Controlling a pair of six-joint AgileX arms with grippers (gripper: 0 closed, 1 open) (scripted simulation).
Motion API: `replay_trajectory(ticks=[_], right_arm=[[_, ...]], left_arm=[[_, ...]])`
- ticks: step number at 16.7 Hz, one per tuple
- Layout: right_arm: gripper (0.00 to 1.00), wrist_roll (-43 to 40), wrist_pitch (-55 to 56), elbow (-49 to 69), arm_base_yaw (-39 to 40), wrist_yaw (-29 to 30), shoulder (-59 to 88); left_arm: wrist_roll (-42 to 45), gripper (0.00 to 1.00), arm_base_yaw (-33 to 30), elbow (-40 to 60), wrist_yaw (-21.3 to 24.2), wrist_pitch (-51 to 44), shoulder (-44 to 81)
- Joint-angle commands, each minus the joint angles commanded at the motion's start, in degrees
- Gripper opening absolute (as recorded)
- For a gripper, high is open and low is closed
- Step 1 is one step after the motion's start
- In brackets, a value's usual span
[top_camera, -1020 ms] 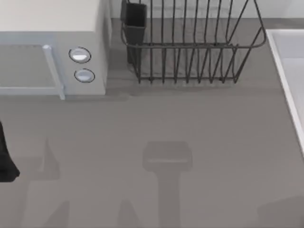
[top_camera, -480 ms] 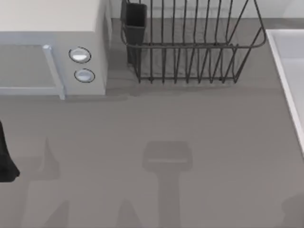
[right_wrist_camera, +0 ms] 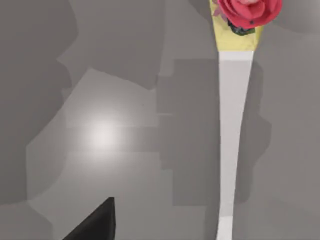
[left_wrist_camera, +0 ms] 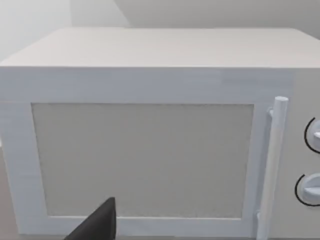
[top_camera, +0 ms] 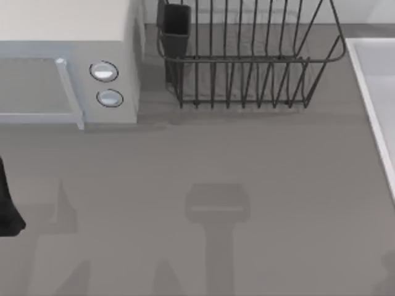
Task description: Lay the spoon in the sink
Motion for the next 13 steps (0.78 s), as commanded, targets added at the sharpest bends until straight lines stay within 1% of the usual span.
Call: replay_trajectory(ticks=[4, 6, 8, 12, 13], right_arm=[[1.0, 0.2, 13.1, -6.4, 0.1, 0.0, 5.9], [1.0, 0.2, 18.0, -9.1, 0.1, 0.0, 8.3], [1.0, 0.2, 20.4, -10.5, 0.1, 0.0, 9.6], [1.0, 0.2, 20.7, -10.7, 0.1, 0.0, 9.8], [0.92, 0.2, 20.7, -10.7, 0.1, 0.0, 9.8]], left_arm=[[0.0, 1.0, 0.0, 0.0, 0.0, 0.0, 0.0], [0.0, 1.0, 0.0, 0.0, 0.0, 0.0, 0.0], [0.0, 1.0, 0.0, 0.0, 0.0, 0.0, 0.0], [0.0, 1.0, 0.0, 0.0, 0.0, 0.0, 0.0], [0.0, 1.0, 0.0, 0.0, 0.0, 0.0, 0.0]])
